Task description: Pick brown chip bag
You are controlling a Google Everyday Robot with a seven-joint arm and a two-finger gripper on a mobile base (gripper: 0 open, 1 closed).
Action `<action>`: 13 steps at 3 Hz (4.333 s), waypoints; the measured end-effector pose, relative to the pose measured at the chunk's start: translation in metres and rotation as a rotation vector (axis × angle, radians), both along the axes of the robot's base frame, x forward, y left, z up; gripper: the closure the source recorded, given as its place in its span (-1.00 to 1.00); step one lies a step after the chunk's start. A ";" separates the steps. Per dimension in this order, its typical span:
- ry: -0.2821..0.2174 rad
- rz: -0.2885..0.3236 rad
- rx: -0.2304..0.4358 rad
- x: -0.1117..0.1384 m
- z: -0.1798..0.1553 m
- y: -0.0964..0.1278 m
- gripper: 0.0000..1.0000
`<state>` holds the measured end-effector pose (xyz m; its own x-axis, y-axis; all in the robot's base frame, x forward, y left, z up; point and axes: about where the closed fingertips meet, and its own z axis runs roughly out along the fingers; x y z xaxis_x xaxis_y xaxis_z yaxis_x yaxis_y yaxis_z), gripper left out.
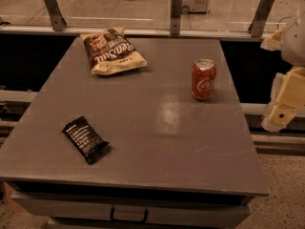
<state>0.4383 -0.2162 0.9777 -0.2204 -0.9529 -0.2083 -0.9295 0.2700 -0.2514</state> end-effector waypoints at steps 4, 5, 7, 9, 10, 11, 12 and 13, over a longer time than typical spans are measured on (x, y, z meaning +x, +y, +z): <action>-0.135 0.242 0.149 0.087 0.002 0.165 -1.00; -0.155 0.212 0.173 0.126 -0.011 0.190 -1.00; -0.141 0.150 0.226 0.250 -0.063 0.253 -1.00; -0.070 0.014 0.322 0.321 -0.117 0.275 -1.00; -0.036 -0.034 0.386 0.329 -0.131 0.276 -0.63; -0.010 -0.016 0.440 0.320 -0.135 0.282 -0.19; 0.017 0.002 0.466 0.303 -0.140 0.285 0.30; 0.014 0.032 0.489 0.283 -0.132 0.287 0.74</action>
Offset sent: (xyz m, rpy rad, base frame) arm 0.0971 0.1438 -0.0196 0.1718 -0.0919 0.2564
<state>0.7214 0.0708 0.8457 -0.1989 -0.7501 -0.6307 -0.9415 0.3250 -0.0896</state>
